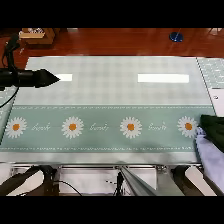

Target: Fold the shirts.

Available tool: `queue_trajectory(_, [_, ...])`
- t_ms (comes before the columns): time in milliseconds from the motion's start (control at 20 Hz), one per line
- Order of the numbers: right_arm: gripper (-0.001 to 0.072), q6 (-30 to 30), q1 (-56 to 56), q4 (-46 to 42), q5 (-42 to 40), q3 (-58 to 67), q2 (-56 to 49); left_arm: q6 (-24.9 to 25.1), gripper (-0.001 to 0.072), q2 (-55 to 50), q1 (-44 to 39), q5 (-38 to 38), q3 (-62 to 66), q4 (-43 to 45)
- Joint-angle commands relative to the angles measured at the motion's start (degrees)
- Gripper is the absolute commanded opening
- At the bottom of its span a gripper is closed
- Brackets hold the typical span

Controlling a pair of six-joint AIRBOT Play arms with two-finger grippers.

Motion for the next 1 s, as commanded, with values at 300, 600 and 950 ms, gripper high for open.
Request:
queue_trajectory(300, [0.0032, -1.2, -16.24, -10.54, -2.08, -16.09, 0.04, 0.26, 0.0342, -0.04, 2.23, 10.6, 0.0, 2.38])
queue_trajectory(600, [0.0329, -3.98, -24.44, -10.75, -7.41, -19.39, 0.04, 0.24, 0.0342, -1.22, 2.36, 11.82, 0.0, 2.36])
queue_trajectory(950, [0.0418, -9.11, -12.09, 10.73, -24.5, -5.86, -1.16, 0.24, 0.0467, -7.23, 2.01, 11.76, 0.0, 3.76])
